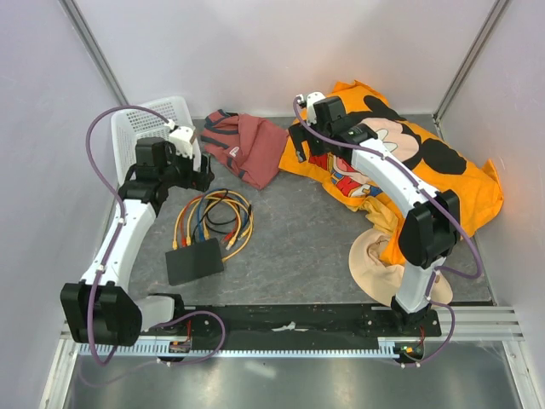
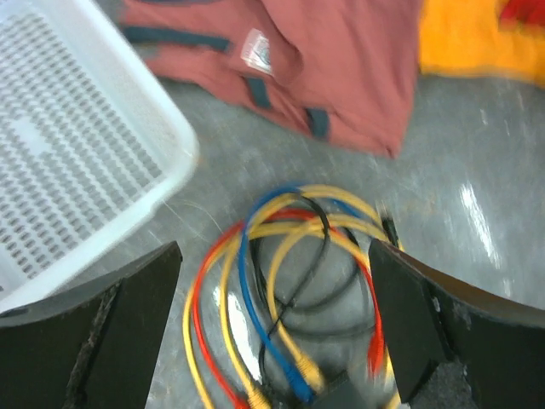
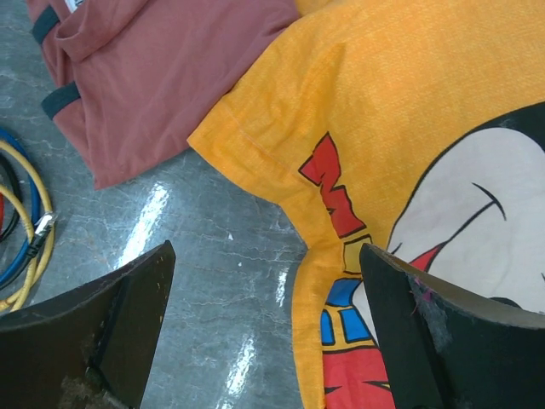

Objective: Pull the plug from the switch port

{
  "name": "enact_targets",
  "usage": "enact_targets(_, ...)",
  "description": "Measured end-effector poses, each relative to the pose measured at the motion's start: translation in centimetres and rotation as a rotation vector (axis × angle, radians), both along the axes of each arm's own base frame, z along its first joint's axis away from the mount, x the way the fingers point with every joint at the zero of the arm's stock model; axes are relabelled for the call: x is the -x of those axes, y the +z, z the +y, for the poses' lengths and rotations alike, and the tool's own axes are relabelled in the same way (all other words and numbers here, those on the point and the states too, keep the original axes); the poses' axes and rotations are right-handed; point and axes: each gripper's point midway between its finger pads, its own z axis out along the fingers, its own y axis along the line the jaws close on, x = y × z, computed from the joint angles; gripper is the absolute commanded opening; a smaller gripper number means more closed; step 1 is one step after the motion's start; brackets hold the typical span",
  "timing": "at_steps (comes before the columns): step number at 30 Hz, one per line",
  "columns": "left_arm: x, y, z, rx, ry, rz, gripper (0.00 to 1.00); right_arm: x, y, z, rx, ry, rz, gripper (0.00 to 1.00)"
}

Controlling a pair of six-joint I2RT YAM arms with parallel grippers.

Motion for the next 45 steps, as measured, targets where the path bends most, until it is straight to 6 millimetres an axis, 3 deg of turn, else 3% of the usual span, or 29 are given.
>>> enact_targets(4, 2.5, -2.1, -0.4, -0.089, -0.142, 0.115, 0.99, 0.4, -0.1, 0.8, -0.004, 0.04, 0.005, 0.98)
enact_targets(7, 4.8, -3.9, 0.9, -0.167, -0.222, 0.209, 0.98, 0.8, -0.3, 1.4, -0.004, 0.094, 0.014, 0.98)
enact_targets(9, 6.4, -4.8, 2.9, -0.225, -0.248, 0.256, 0.93, 1.2, -0.4, 1.7, 0.003, 0.129, 0.023, 0.98)
enact_targets(13, 10.7, -6.7, 8.8, -0.337, -0.251, 0.382, 0.83, 1.7, -0.8, 1.9, 0.015, 0.172, 0.037, 0.98)
enact_targets(14, 12.0, -7.3, 10.0, -0.356, -0.254, 0.428, 0.77, 1.8, -0.8, 1.9, 0.017, 0.181, 0.041, 0.98)
enact_targets(15, 12.8, -7.9, 10.6, -0.366, -0.265, 0.459, 0.61, 1.9, -0.9, 2.0, 0.016, 0.189, 0.044, 0.98)
enact_targets(17, 14.7, -9.3, 11.3, -0.381, -0.309, 0.533, 0.43, 2.2, -1.1, 2.2, 0.018, 0.219, 0.052, 0.98)
enact_targets(18, 15.4, -10.1, 11.3, -0.379, -0.333, 0.57, 0.27, 2.3, -1.2, 2.3, 0.019, 0.234, 0.057, 0.98)
enact_targets(21, 17.4, -12.4, 11.1, -0.361, -0.412, 0.666, 0.07, 2.9, -2.1, 2.8, 0.042, 0.291, 0.076, 0.98)
enact_targets(23, 18.5, -13.9, 10.8, -0.341, -0.452, 0.717, 0.02, 3.5, -2.7, 3.1, 0.062, 0.324, 0.094, 0.98)
enact_targets(28, 20.7, -16.9, 11.0, -0.358, -0.485, 0.785, 0.02, 5.3, -4.4, 3.6, 0.095, 0.389, 0.144, 0.98)
enact_targets(35, 24.3, -19.7, 13.8, -0.383, -0.418, 0.88, 0.02, 6.7, -5.9, 3.7, 0.124, 0.43, 0.185, 0.98)
enact_targets(40, 23.5, -20.2, 14.0, -0.368, -0.399, 0.842, 0.02, 7.8, -6.3, 5.2, 0.121, 0.487, 0.195, 0.98)
enact_targets(45, 22.0, -21.1, 13.1, -0.327, -0.434, 0.804, 0.11, 9.3, -8.4, 7.2, 0.125, 0.54, 0.249, 0.98)
